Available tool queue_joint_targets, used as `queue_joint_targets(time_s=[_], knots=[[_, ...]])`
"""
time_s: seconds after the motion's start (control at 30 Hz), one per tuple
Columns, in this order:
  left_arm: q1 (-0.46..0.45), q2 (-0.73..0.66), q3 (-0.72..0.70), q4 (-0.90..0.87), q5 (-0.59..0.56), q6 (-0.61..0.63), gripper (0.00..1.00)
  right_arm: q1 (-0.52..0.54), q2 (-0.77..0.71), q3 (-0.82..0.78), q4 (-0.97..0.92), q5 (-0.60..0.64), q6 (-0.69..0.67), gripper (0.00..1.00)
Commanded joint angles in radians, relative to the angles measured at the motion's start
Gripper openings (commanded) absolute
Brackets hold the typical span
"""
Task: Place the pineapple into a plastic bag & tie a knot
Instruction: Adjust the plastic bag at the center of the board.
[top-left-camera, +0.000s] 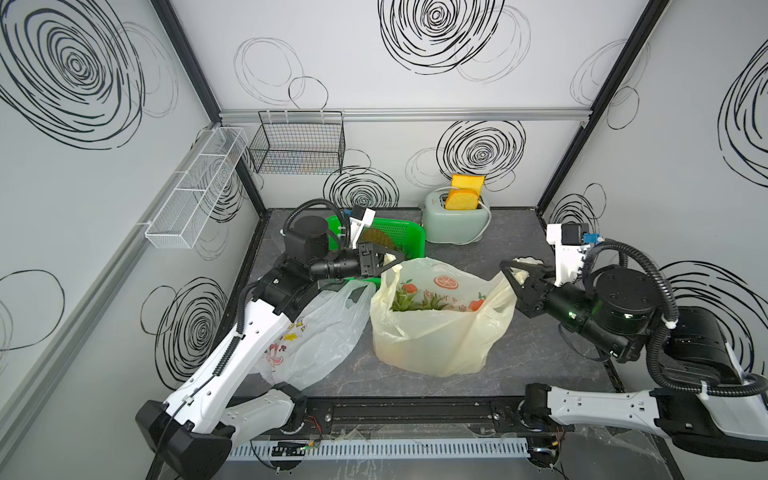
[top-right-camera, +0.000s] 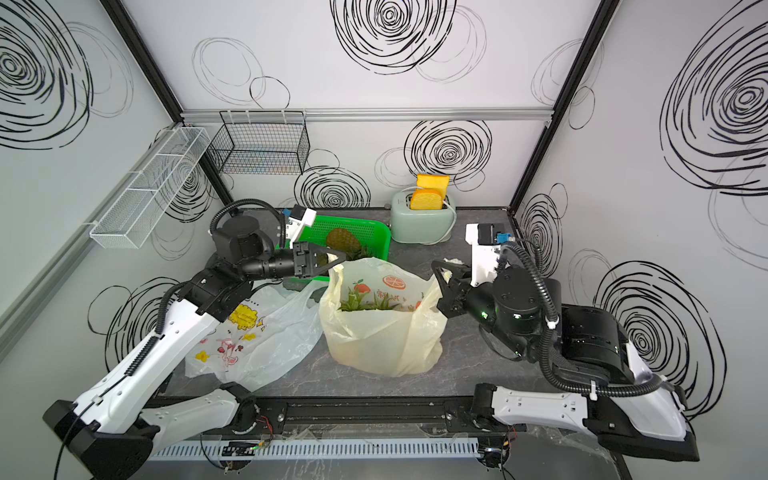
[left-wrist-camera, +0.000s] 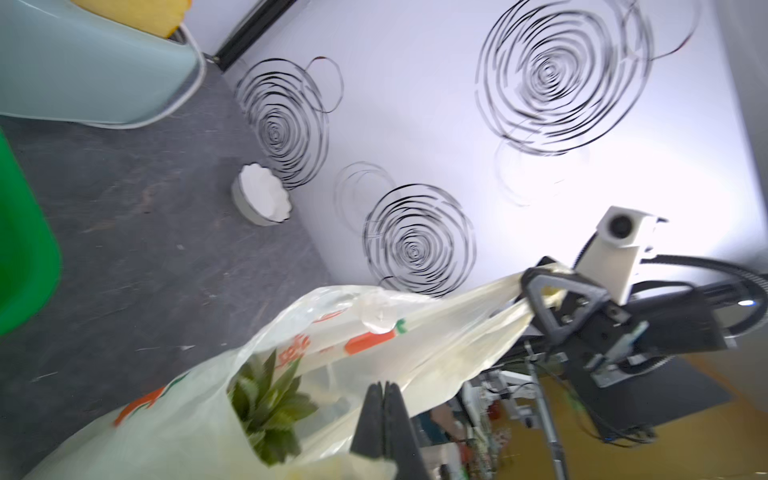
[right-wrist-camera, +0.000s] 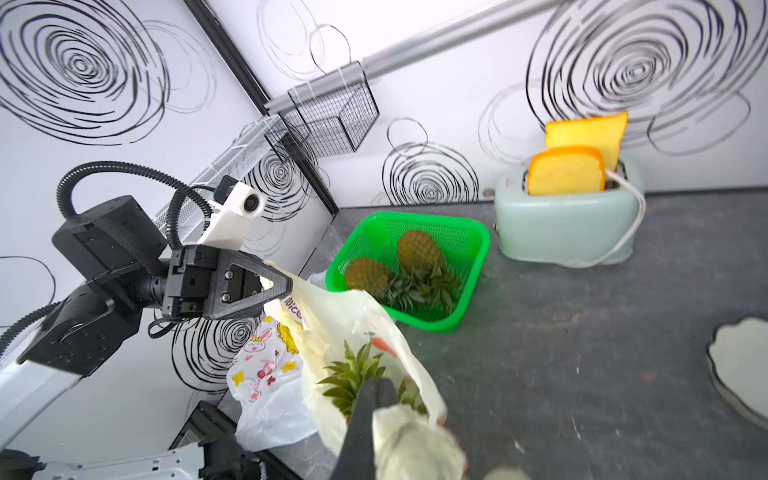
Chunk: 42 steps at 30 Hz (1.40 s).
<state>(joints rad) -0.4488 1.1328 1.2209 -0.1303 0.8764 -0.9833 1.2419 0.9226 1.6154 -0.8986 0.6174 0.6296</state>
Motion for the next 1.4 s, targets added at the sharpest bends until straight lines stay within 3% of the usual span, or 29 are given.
queue_joint_targets(time_s=[0.0,0.07,0.23,0.33,0.4,0.47,0.6,0.7,0.8,0.97,1.1,1.37], knots=[[-0.002,0.027,0.073,0.358,0.088,-0.331,0.0,-0.035,0.065,-0.025,0.219,0.026,-0.143,0.0],[-0.007,0.027,0.113,0.35,0.08,-0.346,0.0,-0.128,0.114,-0.033,0.186,-0.083,-0.098,0.0],[0.0,-0.017,0.148,0.274,0.069,-0.375,0.0,-0.422,0.153,-0.166,0.194,-0.541,-0.007,0.0],[0.005,-0.062,0.171,0.222,0.064,-0.384,0.0,-0.517,0.15,-0.202,0.154,-0.632,-0.004,0.0],[0.01,-0.092,0.161,0.066,0.056,-0.266,0.0,-0.554,0.129,-0.215,0.164,-0.677,-0.021,0.0],[0.039,-0.128,0.051,-0.08,0.06,-0.18,0.0,-0.568,0.094,-0.21,0.216,-0.739,-0.044,0.0],[0.075,-0.19,-0.105,0.001,0.108,-0.214,0.0,-0.573,0.042,-0.125,0.276,-0.695,-0.107,0.0],[0.096,-0.167,-0.057,-0.028,0.133,-0.1,0.0,-0.591,0.036,-0.136,0.281,-0.616,-0.126,0.0],[0.101,-0.118,0.003,-0.095,0.134,0.012,0.0,-0.623,0.082,-0.151,0.259,-0.661,-0.116,0.0],[0.102,-0.085,0.054,-0.002,0.109,-0.021,0.0,-0.628,0.098,-0.112,0.326,-0.703,-0.123,0.0],[0.097,-0.061,0.087,0.032,0.097,-0.031,0.0,-0.633,0.124,-0.052,0.27,-0.673,-0.169,0.0],[0.088,-0.112,-0.088,-0.047,0.068,0.118,0.0,-0.64,0.061,-0.229,0.223,-0.701,-0.139,0.0]])
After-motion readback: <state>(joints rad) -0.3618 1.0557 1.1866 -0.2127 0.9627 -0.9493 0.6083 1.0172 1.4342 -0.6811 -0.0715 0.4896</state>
